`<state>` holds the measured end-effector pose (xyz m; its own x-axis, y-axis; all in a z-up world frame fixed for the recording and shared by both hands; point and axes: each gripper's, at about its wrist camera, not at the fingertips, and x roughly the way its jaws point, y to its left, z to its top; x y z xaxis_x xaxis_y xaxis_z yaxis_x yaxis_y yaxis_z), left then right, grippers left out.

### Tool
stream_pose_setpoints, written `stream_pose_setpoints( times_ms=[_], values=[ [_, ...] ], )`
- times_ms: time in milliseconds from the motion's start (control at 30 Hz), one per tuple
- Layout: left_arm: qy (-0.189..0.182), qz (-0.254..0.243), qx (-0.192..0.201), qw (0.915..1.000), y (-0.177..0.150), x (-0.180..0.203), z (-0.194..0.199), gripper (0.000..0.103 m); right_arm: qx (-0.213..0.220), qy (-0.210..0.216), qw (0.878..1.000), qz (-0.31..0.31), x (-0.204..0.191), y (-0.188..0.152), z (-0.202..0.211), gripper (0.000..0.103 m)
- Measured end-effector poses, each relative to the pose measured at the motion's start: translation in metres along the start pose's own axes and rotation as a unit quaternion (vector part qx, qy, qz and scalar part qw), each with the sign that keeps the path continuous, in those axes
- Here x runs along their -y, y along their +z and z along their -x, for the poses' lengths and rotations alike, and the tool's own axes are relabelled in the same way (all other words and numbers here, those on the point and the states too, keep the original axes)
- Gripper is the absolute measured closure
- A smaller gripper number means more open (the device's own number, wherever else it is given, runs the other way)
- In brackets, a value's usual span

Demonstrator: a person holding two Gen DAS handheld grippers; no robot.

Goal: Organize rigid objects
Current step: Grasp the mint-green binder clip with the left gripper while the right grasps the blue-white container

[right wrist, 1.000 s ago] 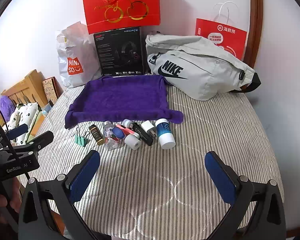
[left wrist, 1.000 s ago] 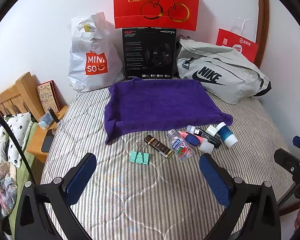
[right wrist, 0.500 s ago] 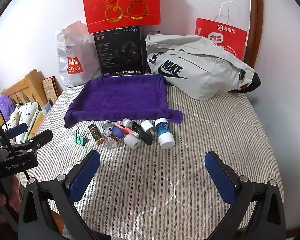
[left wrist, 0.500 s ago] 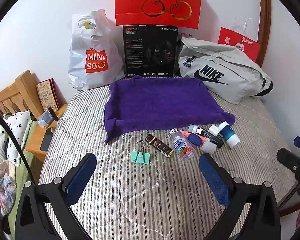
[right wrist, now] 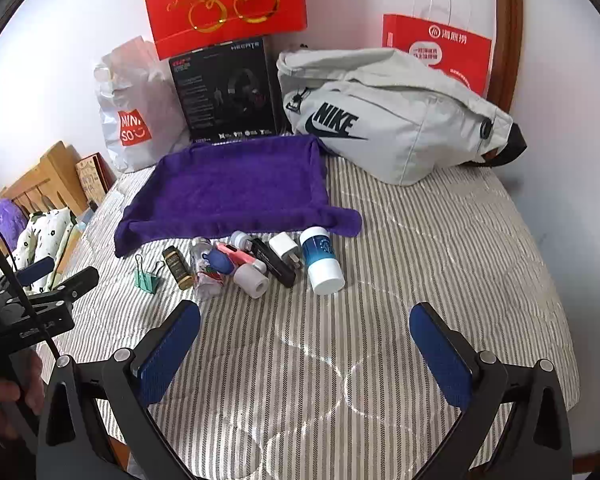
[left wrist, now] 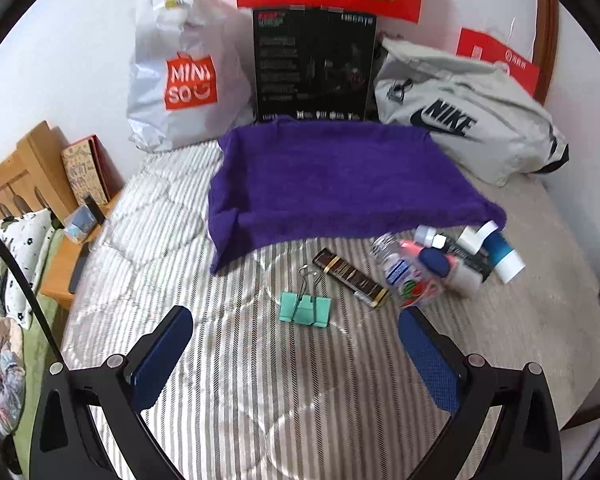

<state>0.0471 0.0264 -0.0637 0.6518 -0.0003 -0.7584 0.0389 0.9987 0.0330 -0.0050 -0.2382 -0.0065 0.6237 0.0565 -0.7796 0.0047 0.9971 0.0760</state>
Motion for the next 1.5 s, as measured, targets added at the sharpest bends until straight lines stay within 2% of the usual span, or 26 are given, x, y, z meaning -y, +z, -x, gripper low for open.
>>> stream_pose_setpoints(
  times_ms=[133,267,367,467,667,700,767,867,900,1033,1200,1267,1333,1500],
  values=[
    [0.008,-0.006,-0.021,0.9997,-0.005,-0.006,-0.032,0.000,-0.014,0.000,1.000,0.001,0.002,-0.001,-0.013,0.000],
    [-0.019,0.009,-0.043,0.9989,-0.010,-0.011,-0.054,0.002,-0.028,-0.004,1.000,0.001,0.005,-0.002,-0.026,0.000],
    [-0.031,0.004,-0.056,0.9979,-0.016,-0.008,-0.068,0.012,-0.040,-0.007,0.999,-0.004,0.009,-0.002,-0.037,0.000],
    [-0.036,0.000,-0.061,0.9975,-0.018,-0.007,-0.077,0.014,-0.048,-0.012,0.999,-0.005,0.012,-0.002,-0.047,0.000],
    [-0.028,-0.025,-0.063,0.9973,-0.018,-0.010,-0.089,0.031,-0.064,-0.035,0.997,-0.009,0.027,-0.006,-0.066,0.000],
    [-0.032,-0.028,-0.056,0.9975,-0.018,-0.009,-0.088,0.037,-0.068,-0.037,0.997,-0.011,0.029,-0.006,-0.069,0.000],
    [-0.032,-0.034,-0.056,0.9973,-0.018,-0.011,-0.087,0.041,-0.074,-0.043,0.996,-0.014,0.034,-0.006,-0.075,0.000],
    [-0.045,-0.042,-0.052,0.9968,-0.018,-0.008,-0.085,0.058,-0.074,-0.049,0.996,-0.015,0.038,-0.005,-0.080,0.000],
    [-0.047,-0.043,-0.053,0.9966,-0.018,-0.007,-0.085,0.060,-0.072,-0.050,0.996,-0.015,0.039,-0.005,-0.081,0.000],
    [-0.048,-0.050,-0.049,0.9964,-0.019,-0.002,-0.084,0.062,-0.063,-0.040,0.997,-0.019,0.042,0.000,-0.089,0.000],
    [-0.057,-0.042,-0.046,0.9964,-0.021,0.000,-0.084,0.063,-0.053,-0.045,0.997,0.020,0.035,0.017,-0.116,0.002],
    [-0.056,-0.042,-0.047,0.9964,-0.021,0.000,-0.084,0.063,-0.057,-0.040,0.997,0.028,0.033,0.023,-0.129,0.006],
    [-0.055,-0.043,-0.048,0.9964,-0.021,0.000,-0.084,0.063,-0.065,-0.026,0.997,0.032,0.032,0.027,-0.141,0.014],
    [-0.052,-0.047,-0.053,0.9962,-0.020,-0.001,-0.086,0.063,-0.080,-0.017,0.995,0.054,0.026,0.032,-0.165,0.022]
  ],
)
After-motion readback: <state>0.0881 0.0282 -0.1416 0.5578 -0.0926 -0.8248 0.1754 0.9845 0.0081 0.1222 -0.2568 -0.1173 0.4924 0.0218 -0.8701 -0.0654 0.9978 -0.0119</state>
